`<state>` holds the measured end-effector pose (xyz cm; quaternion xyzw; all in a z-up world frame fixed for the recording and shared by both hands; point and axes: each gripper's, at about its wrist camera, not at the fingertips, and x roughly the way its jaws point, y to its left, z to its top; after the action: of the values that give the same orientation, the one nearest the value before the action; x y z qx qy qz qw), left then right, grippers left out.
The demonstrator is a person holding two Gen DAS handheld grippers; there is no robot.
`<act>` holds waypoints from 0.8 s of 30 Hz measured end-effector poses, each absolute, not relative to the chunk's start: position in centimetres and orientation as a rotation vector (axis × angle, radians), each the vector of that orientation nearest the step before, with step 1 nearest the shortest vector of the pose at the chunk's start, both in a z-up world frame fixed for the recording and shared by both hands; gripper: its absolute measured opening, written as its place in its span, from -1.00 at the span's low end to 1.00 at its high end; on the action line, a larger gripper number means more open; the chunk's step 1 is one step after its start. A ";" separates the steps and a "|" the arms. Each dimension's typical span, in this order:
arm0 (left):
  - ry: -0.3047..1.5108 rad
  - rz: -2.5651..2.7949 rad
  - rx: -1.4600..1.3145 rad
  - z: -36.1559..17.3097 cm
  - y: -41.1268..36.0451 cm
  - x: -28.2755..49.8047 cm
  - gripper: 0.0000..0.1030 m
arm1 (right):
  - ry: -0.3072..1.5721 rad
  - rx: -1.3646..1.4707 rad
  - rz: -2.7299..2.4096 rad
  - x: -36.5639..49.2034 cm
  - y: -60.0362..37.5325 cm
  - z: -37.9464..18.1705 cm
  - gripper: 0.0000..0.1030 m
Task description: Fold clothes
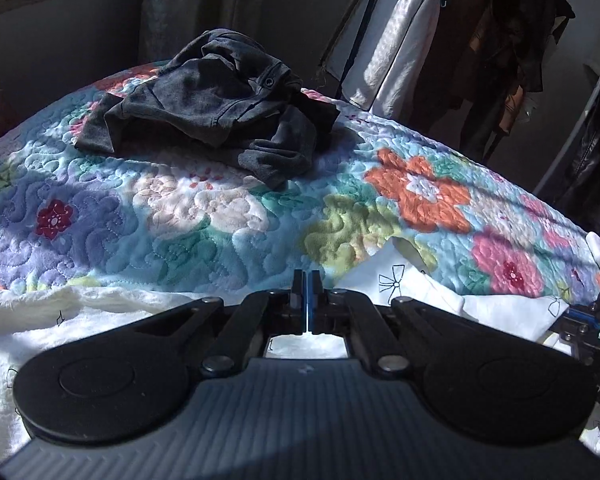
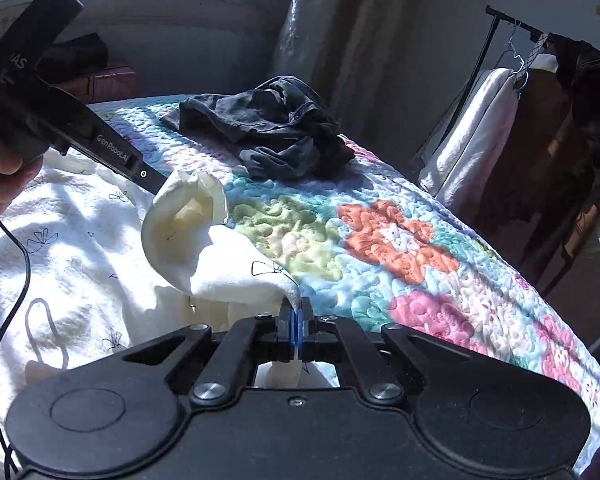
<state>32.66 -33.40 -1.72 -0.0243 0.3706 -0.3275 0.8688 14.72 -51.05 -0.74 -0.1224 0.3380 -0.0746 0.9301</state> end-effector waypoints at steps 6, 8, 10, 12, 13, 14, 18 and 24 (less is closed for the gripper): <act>0.769 -0.684 -0.030 -1.2 -35.0 33.2 -0.81 | 0.718 -0.140 -0.291 18.6 -59.2 0.3 -1.00; 0.813 -0.686 0.022 -2.6 -35.5 32.9 -0.42 | 0.739 -0.087 -0.323 19.8 -61.5 0.1 -1.00; 0.837 -0.692 0.032 -3.2 -35.8 32.9 -0.30 | 0.783 -0.014 -0.342 21.0 -63.2 -1.0 -0.99; 0.856 -0.700 0.033 -3.6 -36.0 33.0 -0.28 | 0.796 0.047 -0.362 21.5 -64.1 -1.9 -0.88; 0.866 -0.704 0.033 -3.8 -36.1 33.0 -0.18 | 0.798 0.077 -0.372 21.5 -64.5 -2.4 -0.84; 0.875 -0.707 0.033 -4.0 -36.2 33.0 -0.07 | 0.791 0.106 -0.380 21.4 -64.6 -2.5 -0.62; 0.913 -0.722 0.034 -4.7 -36.6 33.1 0.00 | 0.727 0.223 -0.407 19.7 -64.3 -1.8 -0.21; 0.971 -0.744 0.035 -5.9 -37.2 33.2 0.04 | 0.667 0.299 -0.304 17.7 -62.2 -0.5 -0.05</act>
<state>33.19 -37.21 -5.92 0.0165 0.4557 -0.3493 0.8186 17.68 -62.18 -0.54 0.1455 0.3247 -0.1479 0.9228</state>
